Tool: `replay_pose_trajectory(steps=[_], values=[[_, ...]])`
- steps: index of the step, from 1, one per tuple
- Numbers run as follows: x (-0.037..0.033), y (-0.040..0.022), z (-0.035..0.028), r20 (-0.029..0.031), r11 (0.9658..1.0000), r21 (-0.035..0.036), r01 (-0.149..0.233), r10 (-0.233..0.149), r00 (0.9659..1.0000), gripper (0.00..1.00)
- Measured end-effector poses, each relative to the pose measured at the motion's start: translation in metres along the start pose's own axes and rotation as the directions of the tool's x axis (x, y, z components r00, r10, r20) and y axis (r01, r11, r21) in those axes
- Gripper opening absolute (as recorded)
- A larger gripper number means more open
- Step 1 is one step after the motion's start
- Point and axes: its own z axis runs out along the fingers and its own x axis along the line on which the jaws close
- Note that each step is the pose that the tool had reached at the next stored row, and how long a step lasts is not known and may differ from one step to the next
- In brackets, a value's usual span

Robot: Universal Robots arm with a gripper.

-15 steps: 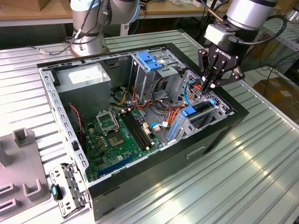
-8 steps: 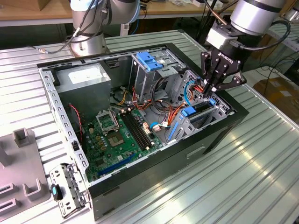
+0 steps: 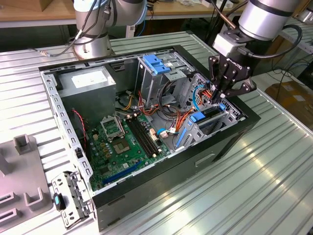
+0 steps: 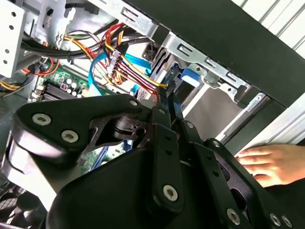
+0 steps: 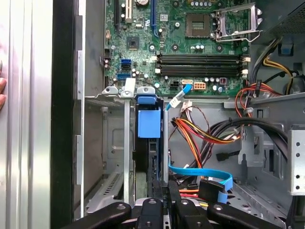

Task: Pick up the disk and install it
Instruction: 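Insert the first disk wire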

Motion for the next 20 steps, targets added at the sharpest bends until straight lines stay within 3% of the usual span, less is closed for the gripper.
replay_pose_trajectory(steps=[2,3,6,8,9,14,17,20], values=[[0.0005,0.0027,0.0004,0.0001,0.9998,0.0202,0.0,0.0,1.0,0.16],[0.0005,0.0037,0.0006,0.0,0.9997,0.0242,-0.001,0.001,1.0,0.16],[0.0007,0.0042,0.0007,0.0,0.9997,0.0227,-0.01,0.01,0.9999,0.16],[0.0008,0.0042,0.0007,0.0,0.9996,0.0121,-0.024,0.024,0.9997,0.16],[0.0009,0.0042,0.0008,-0.0001,0.9995,0.0035,-0.033,0.033,0.9995,0.16],[0.0063,0.0043,0.0018,-0.0002,0.9992,0.0018,-0.039,0.039,0.9992,0.16],[0.0064,0.0052,0.0038,-0.0004,0.9999,0.0014,-0.017,0.017,0.9999,0.16],[0.0066,0.0061,0.0055,-0.0001,0.9998,0.0012,-0.022,0.022,0.9998,0.16]])
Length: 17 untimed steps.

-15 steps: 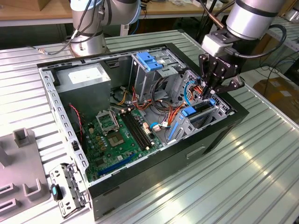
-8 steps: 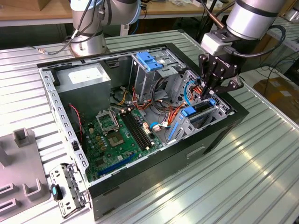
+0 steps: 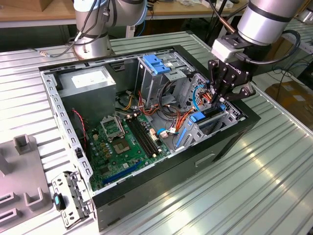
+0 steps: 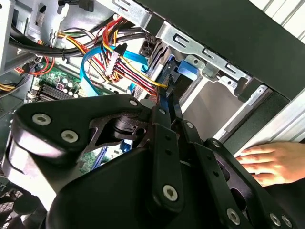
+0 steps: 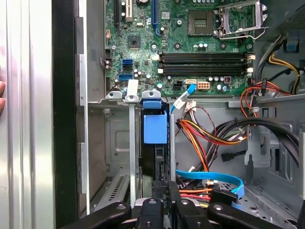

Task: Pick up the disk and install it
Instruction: 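Insert the first disk wire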

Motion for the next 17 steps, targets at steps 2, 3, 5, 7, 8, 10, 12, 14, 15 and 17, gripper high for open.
replay_pose_trajectory(steps=[2,3,5,7,8,10,12,14,15,17], values=[[0.0,0.0,0.0014,-0.0004,1.0,-0.0001,-0.001,0.001,1.0,0.16],[0.0001,0.0,0.0017,-0.0004,1.0,-0.0001,-0.001,0.001,1.0,0.16],[0.0001,0.0001,0.0024,-0.0004,1.0,-0.0003,-0.002,0.002,1.0,0.16],[0.0001,0.0001,0.0028,-0.0003,1.0,-0.0004,-0.003,0.003,1.0,0.16],[0.0001,0.0001,0.0028,-0.0003,1.0,-0.0004,-0.004,0.004,1.0,0.16],[0.0001,0.0001,0.0029,-0.0003,0.9999,-0.0006,-0.013,0.013,0.9999,0.16],[0.0001,0.0,0.0029,-0.0002,0.9993,-0.0011,-0.036,0.036,0.9993,0.16],[0.0005,0.0001,0.003,-0.0001,0.9993,-0.0011,-0.038,0.038,0.9993,0.16],[0.001,0.0,0.0031,0.0,0.9993,-0.0011,-0.038,0.038,0.9993,0.16],[0.0021,0.0,0.0033,-0.0001,0.9993,-0.0011,-0.038,0.038,0.9993,0.16]])
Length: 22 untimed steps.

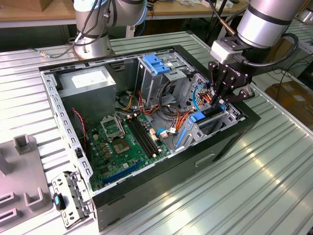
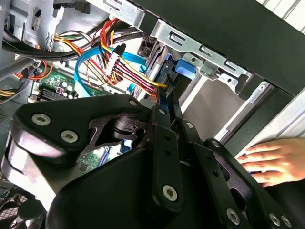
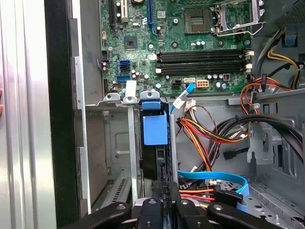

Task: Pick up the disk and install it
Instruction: 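Insert the first disk wire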

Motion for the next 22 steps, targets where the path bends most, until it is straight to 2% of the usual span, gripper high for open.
replay_pose_trajectory(steps=[4,22], values=[[0.0001,0.0,0.0017,-0.0002,1.0,0.0,0.0,0.0,1.0,0.16],[-0.0024,0.0001,0.0021,-0.0001,0.9999,-0.0005,-0.013,0.013,0.9999,0.16]])
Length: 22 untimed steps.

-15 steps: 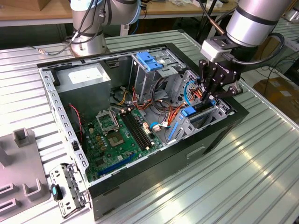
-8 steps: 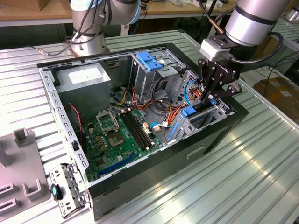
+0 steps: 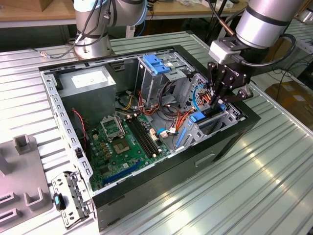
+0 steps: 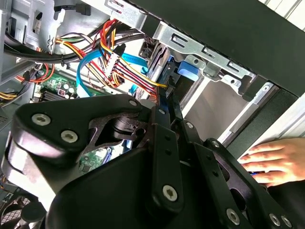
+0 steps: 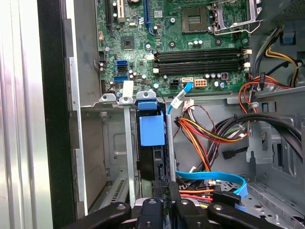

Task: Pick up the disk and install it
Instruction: 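Insert the first disk wire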

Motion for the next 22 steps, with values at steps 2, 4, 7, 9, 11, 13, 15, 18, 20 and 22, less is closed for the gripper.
replay_pose_trajectory(steps=[2,4,7,9,11,13,15,18,20,22], values=[[0.0003,0.0,0.0003,0.0003,1.0,-0.0001,0.0,0.0,1.0,0.16],[0.0005,0.0,0.0003,0.0001,1.0,-0.0002,0.0,0.0,1.0,0.16],[0.0006,0.0,0.0006,-0.0002,1.0,-0.0003,0.0,0.0,1.0,0.16],[0.0005,-0.0003,0.0024,0.0,1.0,-0.0005,0.0,0.0,1.0,0.16],[0.0004,-0.0004,0.0057,-0.0001,1.0,-0.002,0.0,0.0,1.0,0.16],[0.0005,-0.0004,0.007,-0.0007,1.0,-0.0026,0.0,0.0,1.0,0.16],[0.0006,-0.0005,0.0073,-0.0004,1.0,-0.0026,0.0,0.0,1.0,0.16],[0.0007,-0.0006,0.0058,0.0014,1.0,-0.0013,0.0,0.0,1.0,0.18],[0.0009,-0.0005,-0.0018,0.0,1.0,0.0,0.0,0.0,1.0,0.24],[0.0009,-0.0005,-0.0025,0.0005,1.0,0.0005,0.0,0.0,1.0,0.24]])
